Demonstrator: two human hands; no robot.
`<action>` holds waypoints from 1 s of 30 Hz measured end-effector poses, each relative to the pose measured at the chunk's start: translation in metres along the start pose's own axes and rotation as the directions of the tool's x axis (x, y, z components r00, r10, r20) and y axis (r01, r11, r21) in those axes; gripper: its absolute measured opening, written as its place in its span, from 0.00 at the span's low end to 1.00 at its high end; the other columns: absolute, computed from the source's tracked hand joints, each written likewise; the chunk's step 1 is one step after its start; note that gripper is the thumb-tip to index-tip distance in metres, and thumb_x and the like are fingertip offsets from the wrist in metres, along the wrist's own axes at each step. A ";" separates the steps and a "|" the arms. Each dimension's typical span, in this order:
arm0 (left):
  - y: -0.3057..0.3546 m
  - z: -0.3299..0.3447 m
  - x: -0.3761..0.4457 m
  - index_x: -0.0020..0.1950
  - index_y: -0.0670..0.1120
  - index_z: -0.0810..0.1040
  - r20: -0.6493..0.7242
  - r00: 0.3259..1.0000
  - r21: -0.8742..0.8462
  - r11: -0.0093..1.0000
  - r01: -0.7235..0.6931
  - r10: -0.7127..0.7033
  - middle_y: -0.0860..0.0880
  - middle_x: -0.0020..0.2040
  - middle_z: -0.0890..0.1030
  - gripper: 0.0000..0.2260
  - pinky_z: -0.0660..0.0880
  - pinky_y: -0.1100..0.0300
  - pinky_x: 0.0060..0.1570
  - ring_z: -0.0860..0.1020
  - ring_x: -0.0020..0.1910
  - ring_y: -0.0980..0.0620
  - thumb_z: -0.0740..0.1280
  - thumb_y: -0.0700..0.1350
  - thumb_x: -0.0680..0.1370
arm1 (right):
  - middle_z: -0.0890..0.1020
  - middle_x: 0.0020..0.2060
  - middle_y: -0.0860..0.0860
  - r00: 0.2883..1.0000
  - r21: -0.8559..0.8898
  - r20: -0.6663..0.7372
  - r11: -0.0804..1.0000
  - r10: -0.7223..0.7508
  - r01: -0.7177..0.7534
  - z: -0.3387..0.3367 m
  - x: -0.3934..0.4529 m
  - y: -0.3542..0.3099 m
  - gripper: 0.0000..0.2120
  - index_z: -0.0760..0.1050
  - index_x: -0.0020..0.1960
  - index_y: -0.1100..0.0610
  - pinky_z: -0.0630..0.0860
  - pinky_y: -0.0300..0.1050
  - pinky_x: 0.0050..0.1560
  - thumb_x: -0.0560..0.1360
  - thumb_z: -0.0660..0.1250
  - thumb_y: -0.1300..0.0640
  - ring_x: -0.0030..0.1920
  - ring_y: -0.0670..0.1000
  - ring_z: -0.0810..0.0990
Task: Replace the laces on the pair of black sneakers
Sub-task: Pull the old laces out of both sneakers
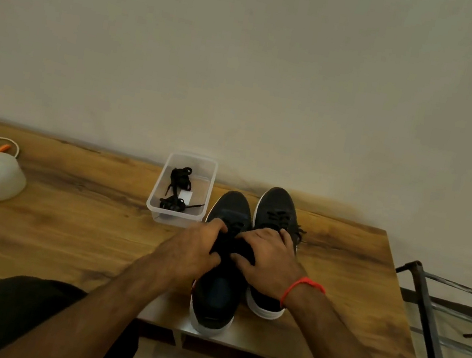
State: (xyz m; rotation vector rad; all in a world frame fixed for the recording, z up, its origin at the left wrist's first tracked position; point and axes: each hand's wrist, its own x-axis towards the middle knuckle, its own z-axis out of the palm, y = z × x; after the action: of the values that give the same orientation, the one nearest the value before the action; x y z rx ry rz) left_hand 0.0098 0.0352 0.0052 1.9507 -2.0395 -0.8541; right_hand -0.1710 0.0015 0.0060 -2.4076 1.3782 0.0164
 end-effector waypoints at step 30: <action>-0.002 -0.013 -0.005 0.67 0.52 0.75 0.281 0.950 -0.011 0.990 0.142 -0.133 0.52 0.61 0.80 0.23 0.81 0.56 0.52 0.80 0.56 0.54 0.76 0.52 0.75 | 0.78 0.55 0.43 0.999 -0.073 -0.004 0.996 -0.043 0.042 -0.011 0.010 0.013 0.06 0.76 0.56 0.44 0.50 0.67 0.75 0.81 0.63 0.50 0.67 0.51 0.68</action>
State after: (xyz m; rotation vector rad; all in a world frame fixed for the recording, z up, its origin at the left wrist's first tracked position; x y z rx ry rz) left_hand 0.0188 0.0368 0.0154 2.0762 -2.0356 -1.2510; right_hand -0.1790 -0.0164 0.0102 -2.4983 1.3504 0.0508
